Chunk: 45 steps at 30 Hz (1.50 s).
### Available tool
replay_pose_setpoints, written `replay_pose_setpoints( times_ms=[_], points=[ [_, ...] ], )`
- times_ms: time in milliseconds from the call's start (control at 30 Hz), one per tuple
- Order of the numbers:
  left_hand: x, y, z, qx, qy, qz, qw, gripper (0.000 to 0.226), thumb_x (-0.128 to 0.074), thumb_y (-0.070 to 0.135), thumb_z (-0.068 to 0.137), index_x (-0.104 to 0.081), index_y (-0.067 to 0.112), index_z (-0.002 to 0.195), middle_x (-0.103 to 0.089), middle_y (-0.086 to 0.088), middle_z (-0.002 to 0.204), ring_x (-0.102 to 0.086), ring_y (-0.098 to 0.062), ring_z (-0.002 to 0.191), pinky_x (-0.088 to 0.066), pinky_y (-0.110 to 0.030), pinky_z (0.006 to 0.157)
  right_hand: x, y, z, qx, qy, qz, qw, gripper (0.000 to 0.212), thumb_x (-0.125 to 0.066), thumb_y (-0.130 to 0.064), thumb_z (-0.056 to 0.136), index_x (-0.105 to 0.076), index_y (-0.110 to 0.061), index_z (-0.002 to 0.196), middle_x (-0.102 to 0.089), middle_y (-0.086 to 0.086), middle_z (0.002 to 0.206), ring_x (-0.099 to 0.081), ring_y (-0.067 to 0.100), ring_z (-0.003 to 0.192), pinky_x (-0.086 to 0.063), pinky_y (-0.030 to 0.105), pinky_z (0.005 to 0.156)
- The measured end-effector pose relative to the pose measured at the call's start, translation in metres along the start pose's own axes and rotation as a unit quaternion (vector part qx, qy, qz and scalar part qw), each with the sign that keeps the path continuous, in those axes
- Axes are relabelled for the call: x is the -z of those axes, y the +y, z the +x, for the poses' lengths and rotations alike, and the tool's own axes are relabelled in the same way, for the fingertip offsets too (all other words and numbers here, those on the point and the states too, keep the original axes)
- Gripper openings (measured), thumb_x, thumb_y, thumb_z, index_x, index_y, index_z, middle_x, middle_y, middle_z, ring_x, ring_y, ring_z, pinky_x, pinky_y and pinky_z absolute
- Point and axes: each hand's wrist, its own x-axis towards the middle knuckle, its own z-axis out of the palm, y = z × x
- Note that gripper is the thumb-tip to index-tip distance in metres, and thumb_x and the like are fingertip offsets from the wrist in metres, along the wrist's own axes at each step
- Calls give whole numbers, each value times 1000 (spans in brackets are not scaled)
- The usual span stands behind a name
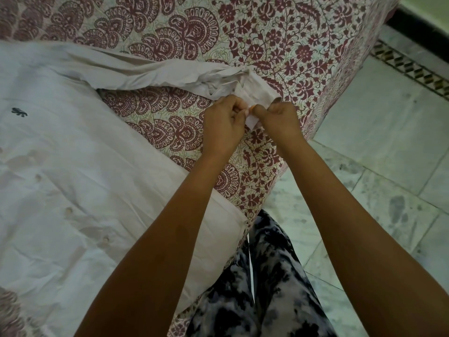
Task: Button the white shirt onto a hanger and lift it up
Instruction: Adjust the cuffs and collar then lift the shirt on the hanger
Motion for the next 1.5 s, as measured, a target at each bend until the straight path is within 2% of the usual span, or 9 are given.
replay_pose_setpoints(
  times_ms=[300,500,700,867,1033,1167,1300,1400,1500],
  points=[
    [7,5,7,58,-37,-111,991,4,-63,4,81,-64,7,81,-61,5,75,-54,-6,66,-47,-15,65,2,-8,-1,-27,-26,102,994,23,-61,-9,83,-43,-8,68,-47,9,63,-48,1,35,-37,11,39],
    [20,8,21,343,-215,-370,836,13,-54,3,89,-60,11,81,-63,4,60,-58,-6,59,-51,-16,61,6,5,-4,99,-47,37,993,19,-58,-21,77,-70,-8,82,-67,12,75,-54,21,65,-41,33,61],
    [27,9,34,356,-262,-349,826,14,-50,6,91,-60,8,81,-61,3,60,-55,-8,59,-50,-17,58,10,5,3,211,-33,-71,974,22,-60,-28,77,-69,-13,90,-69,8,78,-60,32,65,-48,40,57],
    [26,9,32,344,-260,-343,835,13,-50,10,93,-62,10,86,-62,1,72,-59,-8,66,-52,-20,65,18,-4,6,415,59,-269,867,16,-58,-22,76,-54,-7,74,-50,2,70,-46,18,69,-23,24,56],
    [30,13,31,378,-162,-377,830,43,-41,41,96,-56,6,115,-64,-9,102,-64,-19,89,-57,-27,76,38,5,13,495,81,-376,779,17,-57,-10,74,-55,-3,90,-59,22,98,-50,30,85,-34,28,63],
    [23,24,33,387,-143,-377,829,40,-55,35,90,-51,10,121,-64,-8,103,-63,-24,97,-57,-35,82,40,23,7,461,23,-356,812,34,-54,-8,79,-63,-7,112,-56,26,113,-58,37,96,-48,30,71],
    [1,29,31,404,-83,-340,846,29,-54,-1,87,-56,3,115,-62,-3,93,-60,-13,76,-54,-18,54,34,50,5,390,5,-302,870,37,-44,-15,74,-68,-4,100,-57,25,108,-55,39,95,-45,33,78],
    [-6,19,25,392,-105,-326,854,30,-49,-3,85,-52,4,113,-59,-2,92,-57,-18,90,-53,-21,58,31,67,3,196,72,-99,973,36,-39,-19,75,-63,-1,96,-54,15,111,-52,30,101,-48,47,83],
    [-10,15,12,411,-103,-420,802,26,-40,-8,83,-52,8,98,-58,-5,93,-57,-21,92,-54,-31,78,34,54,-3,21,80,148,985,43,-35,-45,74,-56,-18,101,-59,6,101,-60,22,87,-54,38,75]
  ],
)
